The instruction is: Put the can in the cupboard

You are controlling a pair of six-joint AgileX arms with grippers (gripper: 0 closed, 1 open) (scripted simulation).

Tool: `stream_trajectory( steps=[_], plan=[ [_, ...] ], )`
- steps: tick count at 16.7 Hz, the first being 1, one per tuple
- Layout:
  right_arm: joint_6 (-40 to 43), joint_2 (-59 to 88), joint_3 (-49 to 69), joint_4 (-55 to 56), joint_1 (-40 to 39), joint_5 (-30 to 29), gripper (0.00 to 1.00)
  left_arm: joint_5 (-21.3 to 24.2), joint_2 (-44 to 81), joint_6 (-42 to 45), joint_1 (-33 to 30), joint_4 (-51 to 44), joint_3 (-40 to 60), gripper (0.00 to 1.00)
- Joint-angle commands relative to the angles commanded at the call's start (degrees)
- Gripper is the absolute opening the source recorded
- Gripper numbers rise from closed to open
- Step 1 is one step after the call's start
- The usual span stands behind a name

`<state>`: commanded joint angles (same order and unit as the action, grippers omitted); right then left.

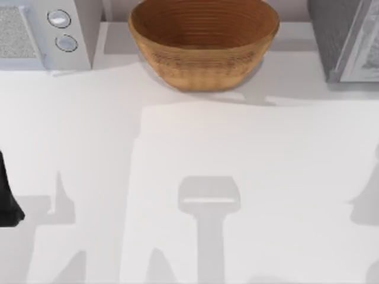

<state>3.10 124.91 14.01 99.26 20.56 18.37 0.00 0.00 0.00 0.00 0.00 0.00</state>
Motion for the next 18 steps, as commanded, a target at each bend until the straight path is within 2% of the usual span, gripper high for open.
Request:
stream_trajectory(
  steps=[7,12,18],
  plan=[
    [-0.7,3.1,11.3,-7.9,-3.5,-3.5,1.00,0.0,0.0,0.0,0.0,0.0,0.0,1.00],
    [-0.8,3.4,12.6,-8.8,-3.9,-3.9,1.00,0.0,0.0,0.0,0.0,0.0,0.0,1.00],
    [-0.8,3.4,12.6,-8.8,-3.9,-3.9,0.55,0.0,0.0,0.0,0.0,0.0,0.0,1.00]
  ],
)
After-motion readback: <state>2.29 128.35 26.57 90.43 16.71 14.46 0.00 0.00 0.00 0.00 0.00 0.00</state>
